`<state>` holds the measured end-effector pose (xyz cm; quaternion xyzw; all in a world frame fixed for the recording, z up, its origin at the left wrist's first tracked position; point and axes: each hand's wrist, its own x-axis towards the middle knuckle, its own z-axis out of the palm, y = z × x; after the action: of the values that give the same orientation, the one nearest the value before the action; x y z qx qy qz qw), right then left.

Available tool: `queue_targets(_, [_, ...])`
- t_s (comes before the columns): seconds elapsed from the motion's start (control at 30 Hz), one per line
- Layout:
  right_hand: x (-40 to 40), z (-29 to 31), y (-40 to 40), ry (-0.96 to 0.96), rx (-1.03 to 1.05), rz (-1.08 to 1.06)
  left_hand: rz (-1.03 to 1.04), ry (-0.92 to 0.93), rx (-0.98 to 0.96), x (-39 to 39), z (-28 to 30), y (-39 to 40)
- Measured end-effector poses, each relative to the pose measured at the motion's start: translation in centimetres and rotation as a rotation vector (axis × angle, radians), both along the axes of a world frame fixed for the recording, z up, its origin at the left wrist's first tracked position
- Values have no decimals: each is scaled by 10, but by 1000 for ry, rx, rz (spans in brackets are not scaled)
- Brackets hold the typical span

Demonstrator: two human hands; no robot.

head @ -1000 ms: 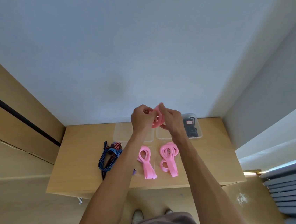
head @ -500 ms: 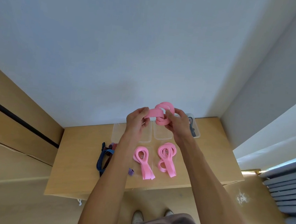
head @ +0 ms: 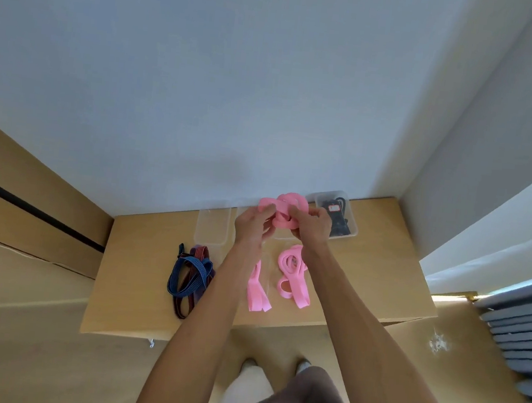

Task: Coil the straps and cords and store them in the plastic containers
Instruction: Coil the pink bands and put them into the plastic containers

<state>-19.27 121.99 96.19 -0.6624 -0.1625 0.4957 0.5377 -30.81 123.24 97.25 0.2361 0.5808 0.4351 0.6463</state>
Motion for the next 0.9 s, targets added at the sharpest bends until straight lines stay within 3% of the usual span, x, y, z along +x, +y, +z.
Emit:
queue_targets(0.13, [-1, -8, 7, -62, -13, 118, 86, 29, -62, -2, -14, 11])
queue_targets(0.37, [2, -28, 55, -318, -15, 339, -142, 430, 38, -14, -48, 70])
queue_targets(0.53, [-8, -69, 87, -480, -122, 331, -301, 580, 121, -14, -96, 98])
queue_targets(0.7, [-10, -113, 105, -478, -240, 240, -420, 646, 116, -12, -145, 120])
queue_targets(0.9, [1, -148, 145, -458, -272, 174, -342, 654, 111, 2, -177, 154])
